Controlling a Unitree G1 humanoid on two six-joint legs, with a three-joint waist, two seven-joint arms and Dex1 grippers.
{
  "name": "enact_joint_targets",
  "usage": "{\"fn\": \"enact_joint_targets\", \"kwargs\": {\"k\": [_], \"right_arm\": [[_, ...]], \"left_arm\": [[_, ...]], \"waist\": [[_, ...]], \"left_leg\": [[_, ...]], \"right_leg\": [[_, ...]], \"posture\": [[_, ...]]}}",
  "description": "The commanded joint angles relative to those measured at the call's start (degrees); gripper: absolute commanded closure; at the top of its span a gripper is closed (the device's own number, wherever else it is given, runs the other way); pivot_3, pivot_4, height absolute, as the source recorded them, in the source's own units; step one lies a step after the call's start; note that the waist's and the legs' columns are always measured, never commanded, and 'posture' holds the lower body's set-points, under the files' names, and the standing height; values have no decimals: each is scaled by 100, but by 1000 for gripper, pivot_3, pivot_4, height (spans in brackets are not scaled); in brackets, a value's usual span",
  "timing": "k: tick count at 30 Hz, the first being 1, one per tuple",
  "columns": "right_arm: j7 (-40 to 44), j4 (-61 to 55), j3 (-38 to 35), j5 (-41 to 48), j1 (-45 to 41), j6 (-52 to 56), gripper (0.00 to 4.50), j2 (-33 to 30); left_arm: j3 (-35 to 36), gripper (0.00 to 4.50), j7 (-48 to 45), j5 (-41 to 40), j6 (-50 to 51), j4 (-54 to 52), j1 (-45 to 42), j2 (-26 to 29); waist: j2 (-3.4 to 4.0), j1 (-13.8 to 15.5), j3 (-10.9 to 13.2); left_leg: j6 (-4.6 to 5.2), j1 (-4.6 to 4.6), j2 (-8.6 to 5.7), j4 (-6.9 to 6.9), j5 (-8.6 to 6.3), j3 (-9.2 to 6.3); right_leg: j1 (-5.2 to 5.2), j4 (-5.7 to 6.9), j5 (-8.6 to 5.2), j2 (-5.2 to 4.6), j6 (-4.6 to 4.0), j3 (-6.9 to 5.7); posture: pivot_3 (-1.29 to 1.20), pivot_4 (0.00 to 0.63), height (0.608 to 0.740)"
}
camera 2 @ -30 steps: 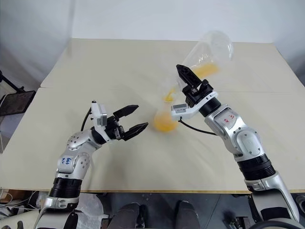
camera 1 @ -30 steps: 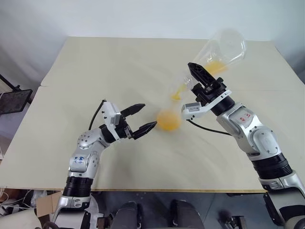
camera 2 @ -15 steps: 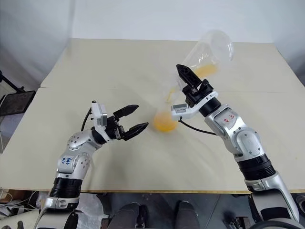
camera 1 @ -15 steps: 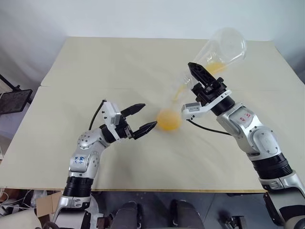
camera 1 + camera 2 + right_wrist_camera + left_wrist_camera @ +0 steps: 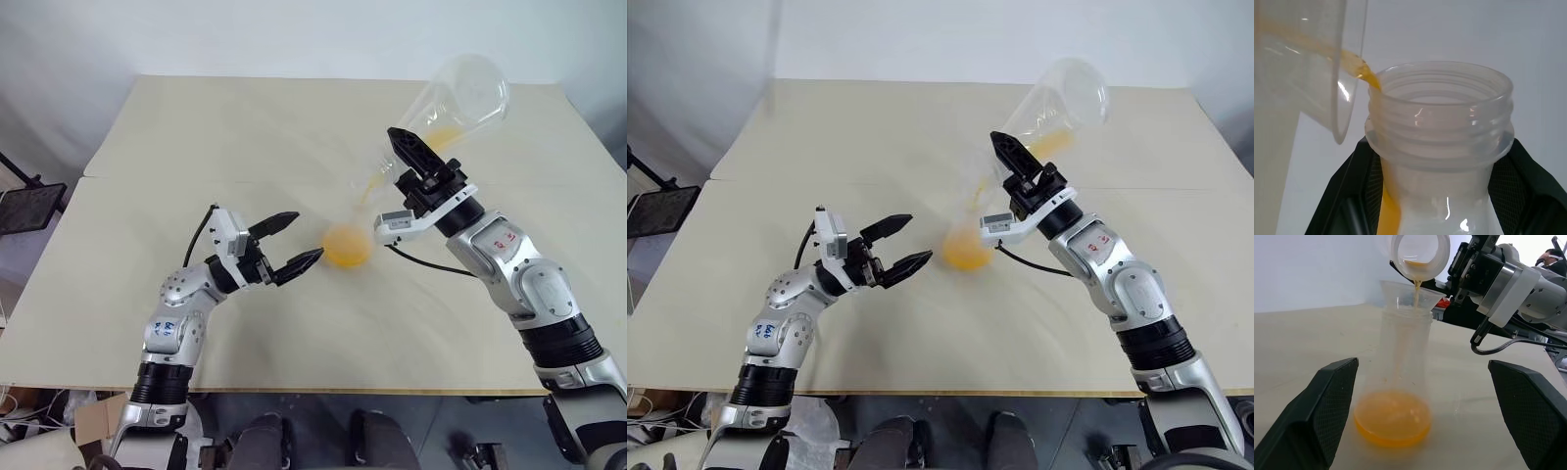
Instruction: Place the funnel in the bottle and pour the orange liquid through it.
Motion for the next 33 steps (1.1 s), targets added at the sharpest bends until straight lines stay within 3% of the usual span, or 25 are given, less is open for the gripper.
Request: {"fn": "enact_joint_targets", "kwargs": {"k": [1, 33], "right_arm": [[-131, -188, -139, 4, -99, 27, 2042, -83], [-215, -151, -152, -87, -182, 71, 2042, -81]], "left_arm": [[13, 0, 16, 3, -134, -152, -47, -20], [7, 0, 77, 13, -252, -109, -22, -76]], "waist": [[0, 0, 0], [0, 0, 0]], "left_leg": [[0, 0, 0, 0, 0, 0], [0, 0, 0, 0, 0, 0]], "right_leg": [[0, 0, 0, 0, 0, 0], [0, -1, 0, 0, 0, 0]], "posture": [[0, 150, 740], [0, 150, 740]]}}
